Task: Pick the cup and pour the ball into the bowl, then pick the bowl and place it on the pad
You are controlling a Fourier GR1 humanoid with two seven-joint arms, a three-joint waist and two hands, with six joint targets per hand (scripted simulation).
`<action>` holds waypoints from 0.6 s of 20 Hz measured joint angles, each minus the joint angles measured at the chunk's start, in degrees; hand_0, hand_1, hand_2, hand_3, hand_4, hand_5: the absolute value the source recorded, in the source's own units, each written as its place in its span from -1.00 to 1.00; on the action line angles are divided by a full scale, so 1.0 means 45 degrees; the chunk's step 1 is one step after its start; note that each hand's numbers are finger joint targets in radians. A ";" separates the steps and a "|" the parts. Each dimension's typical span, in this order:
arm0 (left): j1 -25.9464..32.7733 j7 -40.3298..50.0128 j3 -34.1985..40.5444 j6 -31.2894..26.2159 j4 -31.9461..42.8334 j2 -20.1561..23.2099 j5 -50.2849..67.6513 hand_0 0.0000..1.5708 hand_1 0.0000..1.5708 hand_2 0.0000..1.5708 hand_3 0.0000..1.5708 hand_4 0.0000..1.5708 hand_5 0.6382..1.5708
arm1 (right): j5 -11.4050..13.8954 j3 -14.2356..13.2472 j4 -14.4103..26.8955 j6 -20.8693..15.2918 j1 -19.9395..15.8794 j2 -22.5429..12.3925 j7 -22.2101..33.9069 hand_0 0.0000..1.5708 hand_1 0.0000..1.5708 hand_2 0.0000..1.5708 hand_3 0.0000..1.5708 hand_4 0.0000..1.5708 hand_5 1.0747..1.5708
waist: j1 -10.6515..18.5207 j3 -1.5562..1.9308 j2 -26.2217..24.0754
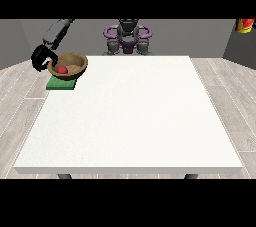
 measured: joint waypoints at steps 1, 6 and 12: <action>0.0047 -0.0005 -0.0021 0.0023 0.0102 0.0031 -0.0015 -1.00 -1.00 -1.00 -1.00 0.53 0.97 | -0.0046 -0.0023 0.0055 0.0124 0.0009 -0.0032 0.0065 1.00 1.00 1.00 -0.24 0.26 1.00 | -0.0078 0.0002 -0.0102; -0.0034 0.0023 -0.0053 0.0010 -0.0076 0.0218 0.0205 -1.00 -1.00 -1.00 -1.00 0.51 0.98 | -0.0469 -0.0706 0.0861 -0.0039 -0.0184 -0.0215 -0.0143 1.00 1.00 1.00 0.47 -1.00 0.92 | 0.0013 0.0004 0.0076; -0.0034 -0.0101 -0.0093 0.0115 0.0029 0.0309 0.0331 -1.00 -1.00 -1.00 -1.00 0.51 0.98 | -0.0309 -0.0999 0.1279 -0.0726 -0.0476 -0.0801 -0.0380 0.89 0.89 0.78 0.02 -1.00 0.89 | 0.0016 0.0003 0.0240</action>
